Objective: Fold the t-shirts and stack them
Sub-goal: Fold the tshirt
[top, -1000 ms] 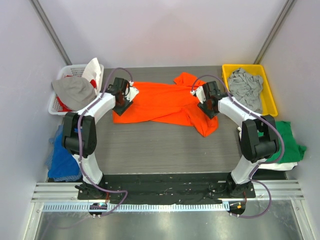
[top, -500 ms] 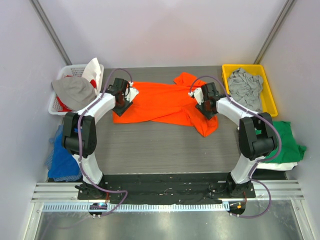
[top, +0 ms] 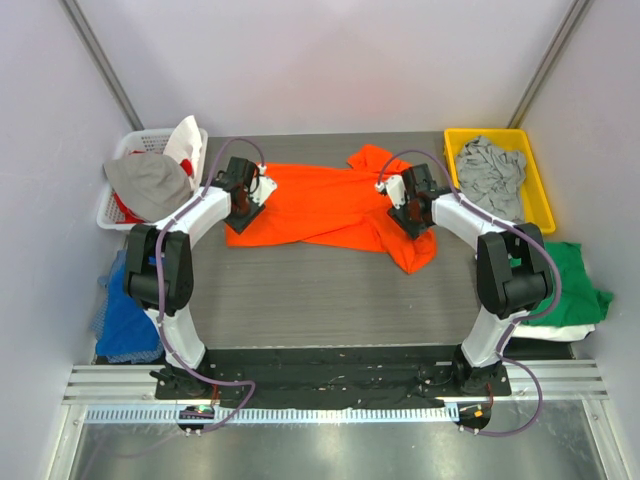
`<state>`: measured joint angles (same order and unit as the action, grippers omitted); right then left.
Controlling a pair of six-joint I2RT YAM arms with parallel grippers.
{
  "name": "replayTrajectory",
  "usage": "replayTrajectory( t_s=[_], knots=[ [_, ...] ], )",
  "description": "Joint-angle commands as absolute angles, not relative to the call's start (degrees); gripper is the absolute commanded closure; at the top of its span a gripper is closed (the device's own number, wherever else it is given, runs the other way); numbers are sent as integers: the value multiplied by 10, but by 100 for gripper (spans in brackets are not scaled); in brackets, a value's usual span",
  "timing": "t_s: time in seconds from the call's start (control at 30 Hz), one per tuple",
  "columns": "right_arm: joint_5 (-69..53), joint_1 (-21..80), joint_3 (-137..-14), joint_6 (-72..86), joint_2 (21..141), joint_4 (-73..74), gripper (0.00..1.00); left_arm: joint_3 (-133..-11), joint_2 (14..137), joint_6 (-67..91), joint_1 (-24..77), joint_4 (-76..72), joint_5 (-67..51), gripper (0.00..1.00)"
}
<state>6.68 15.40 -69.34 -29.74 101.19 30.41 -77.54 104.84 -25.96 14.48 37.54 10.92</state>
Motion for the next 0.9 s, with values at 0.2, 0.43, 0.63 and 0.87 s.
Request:
replayTrajectory(
  t_s=[0.2,0.43,0.63,0.87],
  knots=[
    [45,173,-715,-279,1008,305,52,-773,1047,-263,141,368,118,57],
    [40,192,-709,-270,1013,305,52,-768,1049,-261,142,368,117,58],
    [61,197,-700,-279,1026,292,52,-769,1048,-261,141,367,117,58],
    [76,197,-695,-290,1034,276,54,-768,1050,-263,141,367,119,59]
  ],
)
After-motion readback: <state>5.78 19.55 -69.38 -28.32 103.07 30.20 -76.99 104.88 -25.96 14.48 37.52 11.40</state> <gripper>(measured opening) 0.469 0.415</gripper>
